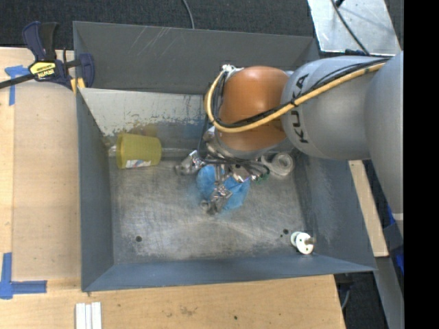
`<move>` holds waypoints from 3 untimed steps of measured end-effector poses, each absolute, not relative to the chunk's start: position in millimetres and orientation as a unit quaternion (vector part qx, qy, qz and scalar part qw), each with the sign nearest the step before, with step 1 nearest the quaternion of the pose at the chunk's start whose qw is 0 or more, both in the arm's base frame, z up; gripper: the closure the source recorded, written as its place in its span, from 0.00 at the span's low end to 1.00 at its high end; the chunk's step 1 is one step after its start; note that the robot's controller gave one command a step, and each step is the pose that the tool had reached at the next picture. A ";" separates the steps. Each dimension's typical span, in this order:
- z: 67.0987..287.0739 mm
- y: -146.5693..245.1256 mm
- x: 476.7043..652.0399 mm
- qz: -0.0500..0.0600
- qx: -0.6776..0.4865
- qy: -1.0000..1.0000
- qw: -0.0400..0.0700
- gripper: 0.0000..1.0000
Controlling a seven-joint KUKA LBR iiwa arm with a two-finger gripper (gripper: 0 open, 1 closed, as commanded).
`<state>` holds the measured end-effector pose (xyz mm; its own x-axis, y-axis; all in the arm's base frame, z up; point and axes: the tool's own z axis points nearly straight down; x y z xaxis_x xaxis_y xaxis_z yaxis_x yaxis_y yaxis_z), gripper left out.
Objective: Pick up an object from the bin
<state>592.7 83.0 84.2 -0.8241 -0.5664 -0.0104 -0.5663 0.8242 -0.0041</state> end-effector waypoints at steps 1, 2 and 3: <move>81.8 65.5 586.1 0.000 -0.323 0.946 0.005 0.00; 93.4 34.5 593.3 0.000 -0.411 0.912 0.002 1.00; 93.4 34.5 593.2 0.000 -0.411 0.912 0.002 1.00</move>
Offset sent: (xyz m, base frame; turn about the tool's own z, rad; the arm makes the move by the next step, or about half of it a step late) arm -0.0004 -0.0483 0.0085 -0.2491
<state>593.2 34.5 93.4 -0.6621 -0.7494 -0.0035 -0.7494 0.6621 -0.0012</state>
